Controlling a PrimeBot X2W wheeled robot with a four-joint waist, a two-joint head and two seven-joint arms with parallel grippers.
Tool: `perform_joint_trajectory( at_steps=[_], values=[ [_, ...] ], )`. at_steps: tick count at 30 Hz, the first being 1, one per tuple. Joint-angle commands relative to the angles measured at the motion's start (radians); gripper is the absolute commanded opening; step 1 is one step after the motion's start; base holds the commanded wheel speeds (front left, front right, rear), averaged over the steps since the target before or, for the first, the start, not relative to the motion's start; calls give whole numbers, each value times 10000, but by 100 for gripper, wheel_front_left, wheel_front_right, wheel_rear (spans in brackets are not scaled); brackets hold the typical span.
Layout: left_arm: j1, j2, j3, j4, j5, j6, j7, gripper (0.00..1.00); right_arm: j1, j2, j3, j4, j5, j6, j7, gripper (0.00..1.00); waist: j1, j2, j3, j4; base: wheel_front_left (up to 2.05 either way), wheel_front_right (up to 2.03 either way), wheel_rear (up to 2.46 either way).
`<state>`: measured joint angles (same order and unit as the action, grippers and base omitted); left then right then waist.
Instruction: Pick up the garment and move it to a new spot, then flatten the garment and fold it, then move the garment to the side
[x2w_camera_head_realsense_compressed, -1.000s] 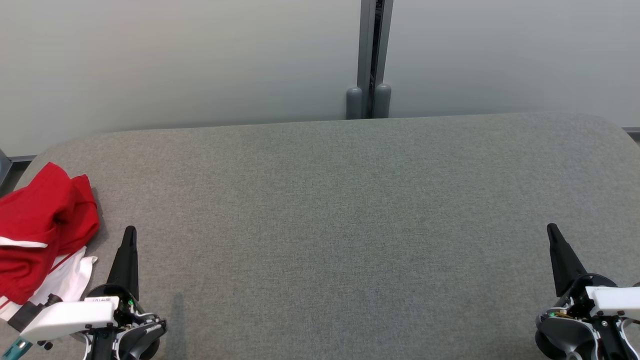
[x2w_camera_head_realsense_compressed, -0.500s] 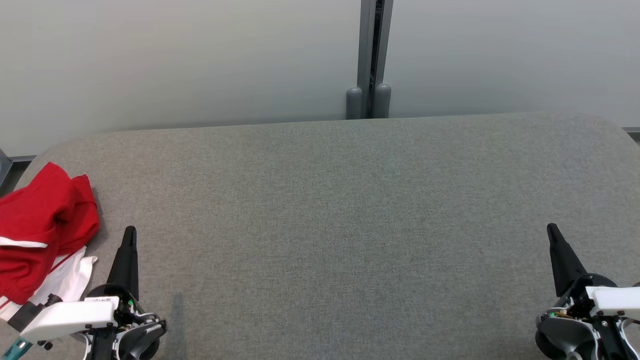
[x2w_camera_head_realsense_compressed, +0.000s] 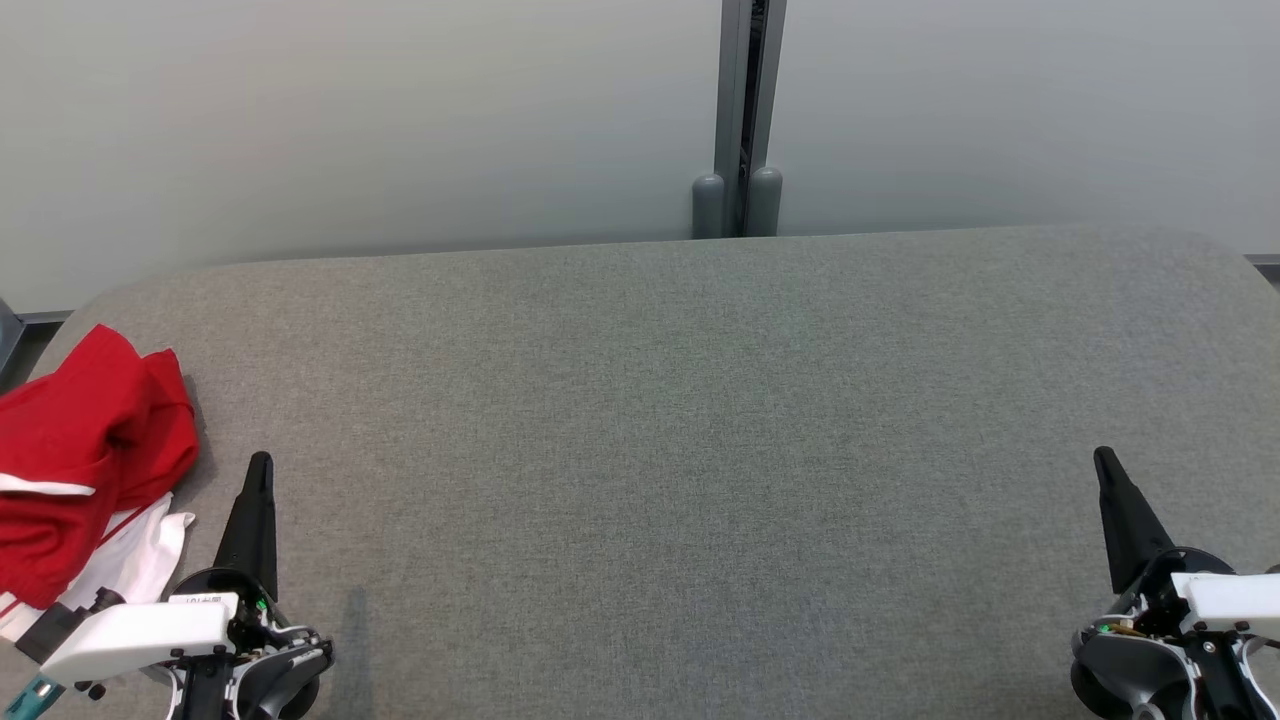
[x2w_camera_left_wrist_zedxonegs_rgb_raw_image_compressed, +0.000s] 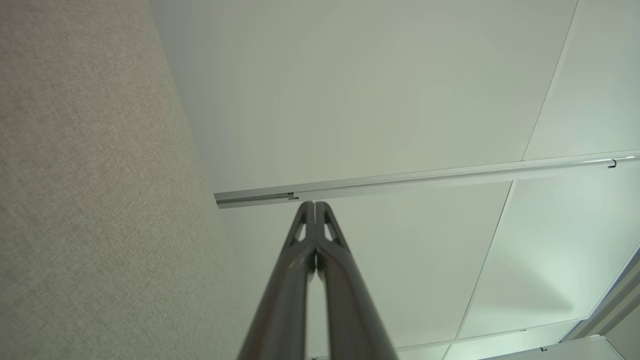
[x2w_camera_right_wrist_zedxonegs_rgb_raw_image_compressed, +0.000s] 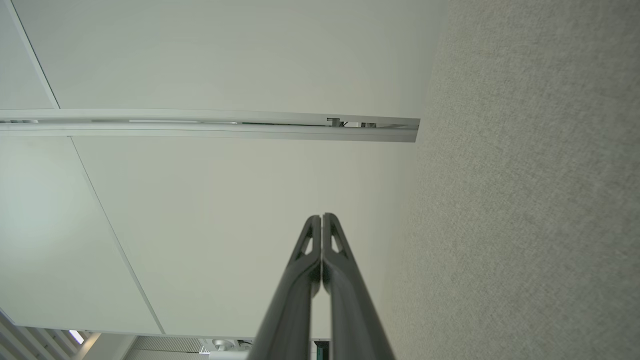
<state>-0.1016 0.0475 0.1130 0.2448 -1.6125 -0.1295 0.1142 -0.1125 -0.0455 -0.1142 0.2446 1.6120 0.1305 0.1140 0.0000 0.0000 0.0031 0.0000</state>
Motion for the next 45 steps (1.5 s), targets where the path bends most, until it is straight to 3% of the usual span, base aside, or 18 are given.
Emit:
perform_joint_trajectory(
  at_steps=[1, 3, 4, 16, 32, 45],
  values=[
    [-131, 54, 36, -31, -12, -44, 29, 0, 87, -92, -10, -30, 23, 4, 33, 0, 0, 0, 0, 0, 0, 0, 0],
    [-131, 54, 36, -31, -12, -44, 29, 0, 87, -92, -10, -30, 23, 4, 33, 0, 0, 0, 0, 0, 0, 0, 0],
    [2, -2, 0, 10, 1, 0, -2, 100, 1, 4, 1, 8, -3, 0, -1, 100, 0, 0, 0, 0, 0, 0, 0],
    [182, -59, -222, 346, 509, 0, -463, 100, 189, -56, 362, 111, -511, -4, -454, 100, 0, 0, 23, 9, 0, 0, 0],
    [172, -44, -199, 348, 4263, 7, -1217, 100, 181, -164, 505, 176, -3865, -2, -1217, 100, 0, 0, 38, -2, 0, 0, 0],
    [404, -26, -359, 144, 6449, 141, -1674, 100, 280, -94, 477, 167, -5941, 0, -1673, 100, 0, 0, 35, -4, 0, 0, 0]
  ],
)
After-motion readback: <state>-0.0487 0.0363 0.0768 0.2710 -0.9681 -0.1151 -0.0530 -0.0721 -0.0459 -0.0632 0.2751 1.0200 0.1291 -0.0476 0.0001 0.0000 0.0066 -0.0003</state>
